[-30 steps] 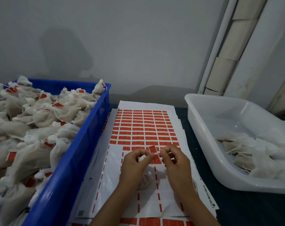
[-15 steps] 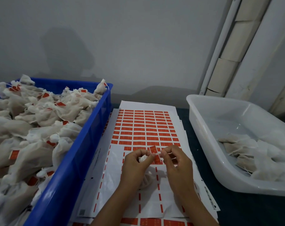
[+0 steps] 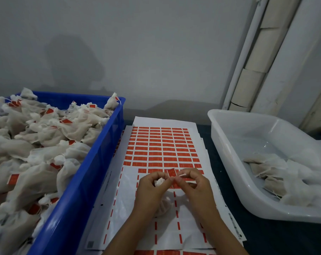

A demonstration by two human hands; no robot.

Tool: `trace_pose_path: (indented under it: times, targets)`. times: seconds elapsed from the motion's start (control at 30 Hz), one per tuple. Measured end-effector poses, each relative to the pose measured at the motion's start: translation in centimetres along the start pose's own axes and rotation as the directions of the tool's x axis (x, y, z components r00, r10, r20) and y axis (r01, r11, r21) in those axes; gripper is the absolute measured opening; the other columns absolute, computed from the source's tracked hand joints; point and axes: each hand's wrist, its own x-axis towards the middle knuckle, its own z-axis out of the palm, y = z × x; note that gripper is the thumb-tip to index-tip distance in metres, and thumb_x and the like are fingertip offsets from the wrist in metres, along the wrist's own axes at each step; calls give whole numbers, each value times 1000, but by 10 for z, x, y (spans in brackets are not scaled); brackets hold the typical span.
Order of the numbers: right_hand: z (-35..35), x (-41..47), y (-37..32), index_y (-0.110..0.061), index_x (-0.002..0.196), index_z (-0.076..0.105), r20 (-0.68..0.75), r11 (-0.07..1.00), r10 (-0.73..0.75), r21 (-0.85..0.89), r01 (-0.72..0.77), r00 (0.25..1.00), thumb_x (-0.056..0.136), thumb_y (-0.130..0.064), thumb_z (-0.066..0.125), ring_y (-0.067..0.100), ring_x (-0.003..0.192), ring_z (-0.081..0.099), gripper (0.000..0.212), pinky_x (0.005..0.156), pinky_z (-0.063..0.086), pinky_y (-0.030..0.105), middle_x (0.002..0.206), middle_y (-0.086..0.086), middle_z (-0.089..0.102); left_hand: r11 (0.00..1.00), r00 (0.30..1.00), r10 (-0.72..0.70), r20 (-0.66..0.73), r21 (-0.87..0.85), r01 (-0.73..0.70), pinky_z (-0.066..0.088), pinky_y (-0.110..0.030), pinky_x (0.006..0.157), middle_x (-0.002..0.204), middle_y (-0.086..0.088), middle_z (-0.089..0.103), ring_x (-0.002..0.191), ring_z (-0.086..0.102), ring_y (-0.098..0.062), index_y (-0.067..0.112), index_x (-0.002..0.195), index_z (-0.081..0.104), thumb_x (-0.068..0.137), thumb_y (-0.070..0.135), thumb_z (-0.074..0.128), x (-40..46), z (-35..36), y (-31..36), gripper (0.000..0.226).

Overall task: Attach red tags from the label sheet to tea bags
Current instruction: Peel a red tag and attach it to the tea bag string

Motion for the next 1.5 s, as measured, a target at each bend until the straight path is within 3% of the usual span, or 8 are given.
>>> trace_pose_path:
  times: [0.17,0.3,0.43,0.57,0.7,0.8,1.13,1.5]
  targets:
    - [-3,0,-1,-25,79,63,-42,991,-135,-28,134,990,81,-14,65,11,89,61,11,75,48,9,90,-6,63,996,998,59,-2,-70,-59,48,-6,69,86,10,67,84,63,-8,24,84,65,87,23,60,-3,1,2,6]
    - [-5,0,-2,-40,76,61,-101,962,-260,-107,249,960,80,-20,63,6,92,60,20,78,47,9,92,-15,64,989,996,83,-30,-121,-86,46,-1,62,97,31,55,85,59,1,35,102,59,91,25,52,-5,0,7,17]
    - [-12,1,-2,-46,75,60,-142,876,-452,-253,410,880,81,-22,62,8,91,60,25,85,43,16,96,-26,56,987,997,-49,61,-150,57,45,-5,55,84,8,64,74,57,-8,26,79,63,93,20,50,-2,-7,9,21]
    - [-15,3,-5,-41,101,54,-123,821,-546,-275,500,829,84,-34,56,7,88,59,19,85,46,15,95,-23,60,983,986,-136,97,-112,147,40,-11,62,74,16,64,77,58,-9,28,67,66,89,29,55,0,-11,13,24]
    - [-18,5,-4,-32,96,59,-114,809,-561,-282,515,820,79,-19,62,7,92,57,21,86,39,2,102,-16,55,989,976,-131,172,-51,142,43,-15,70,81,15,69,86,59,-11,26,76,71,82,33,63,2,-15,13,12]
    - [-17,4,-4,-35,79,65,-85,816,-546,-283,505,834,76,-14,62,6,96,55,22,85,45,9,95,-13,63,980,968,-180,176,-50,191,45,-18,72,81,14,70,89,59,-13,26,72,72,79,31,68,2,-15,12,9]
    - [-13,2,-2,-42,94,54,-67,923,-338,-217,317,939,78,-20,70,6,103,56,32,89,39,12,109,-26,53,972,973,-220,62,-70,225,41,-12,60,82,17,65,81,57,-10,25,74,68,79,31,69,3,-14,10,7]
    - [-21,7,1,-18,79,70,79,761,-504,-431,485,860,75,-22,64,3,100,50,8,91,38,17,98,-6,63,987,988,-156,19,-25,156,43,-10,63,78,18,62,77,57,-10,29,72,64,81,29,67,3,-12,7,10]
